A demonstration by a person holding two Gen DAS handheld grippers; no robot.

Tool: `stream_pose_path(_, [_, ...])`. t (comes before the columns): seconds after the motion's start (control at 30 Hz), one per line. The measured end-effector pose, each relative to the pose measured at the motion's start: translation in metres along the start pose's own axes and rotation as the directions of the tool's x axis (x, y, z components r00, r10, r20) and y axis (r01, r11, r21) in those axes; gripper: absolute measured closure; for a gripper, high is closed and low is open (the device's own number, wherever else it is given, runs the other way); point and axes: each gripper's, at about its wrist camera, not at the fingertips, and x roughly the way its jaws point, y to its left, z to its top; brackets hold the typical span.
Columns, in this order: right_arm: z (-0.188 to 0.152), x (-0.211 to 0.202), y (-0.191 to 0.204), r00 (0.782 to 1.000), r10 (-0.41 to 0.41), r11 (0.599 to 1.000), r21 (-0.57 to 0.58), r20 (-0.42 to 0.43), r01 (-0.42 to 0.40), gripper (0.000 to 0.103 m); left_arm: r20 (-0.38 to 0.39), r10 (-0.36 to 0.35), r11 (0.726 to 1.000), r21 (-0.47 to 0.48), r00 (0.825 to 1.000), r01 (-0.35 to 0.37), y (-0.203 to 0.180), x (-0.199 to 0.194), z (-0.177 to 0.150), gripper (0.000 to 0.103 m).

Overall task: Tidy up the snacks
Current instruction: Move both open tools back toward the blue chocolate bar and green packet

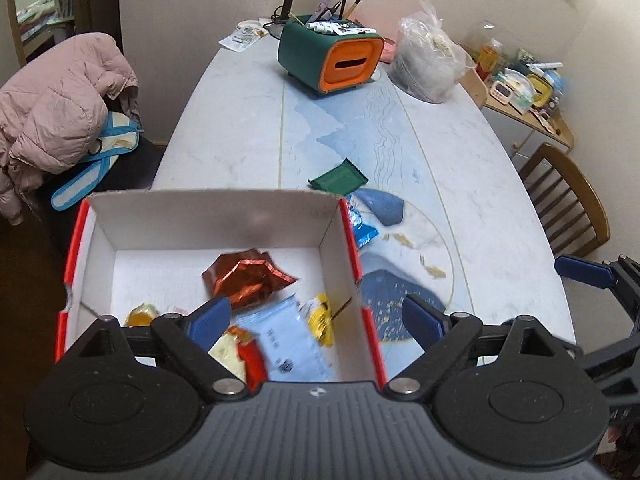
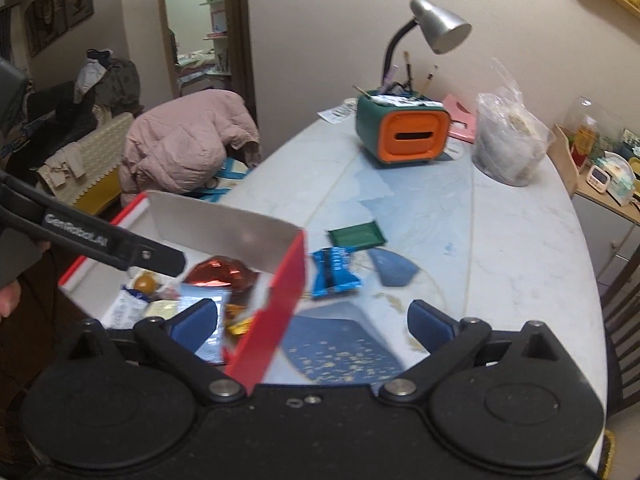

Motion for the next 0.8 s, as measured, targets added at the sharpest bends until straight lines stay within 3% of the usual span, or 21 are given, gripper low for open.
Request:
stream_pose_path(0.23, [0.013, 0.012, -0.063, 1.0, -0.008, 0.999, 0.031, -0.019, 0.009, 0.001, 0.019, 0.083, 0.995, -0.063, 0.996, -0.082, -0.042, 0.02, 0.019, 0.01])
stream_pose_path(0.47, [0.002, 0.012, -0.133, 0.999, 0.016, 1.0, 0.006, -0.043, -0.016, 0.001, 0.026, 0.187, 0.977, -0.113, 0.982, -0.183, -0.113, 0.064, 0.034, 0.01])
stream_pose_path(0.8, [0.007, 0.033, -0.222, 0.988, 0.077, 0.987, -0.128, -0.137, -0.095, 0.001, 0.066, 0.389, 0.901, -0.234, 0.919, -0.364, -0.172, 0.138, 0.024, 0.01])
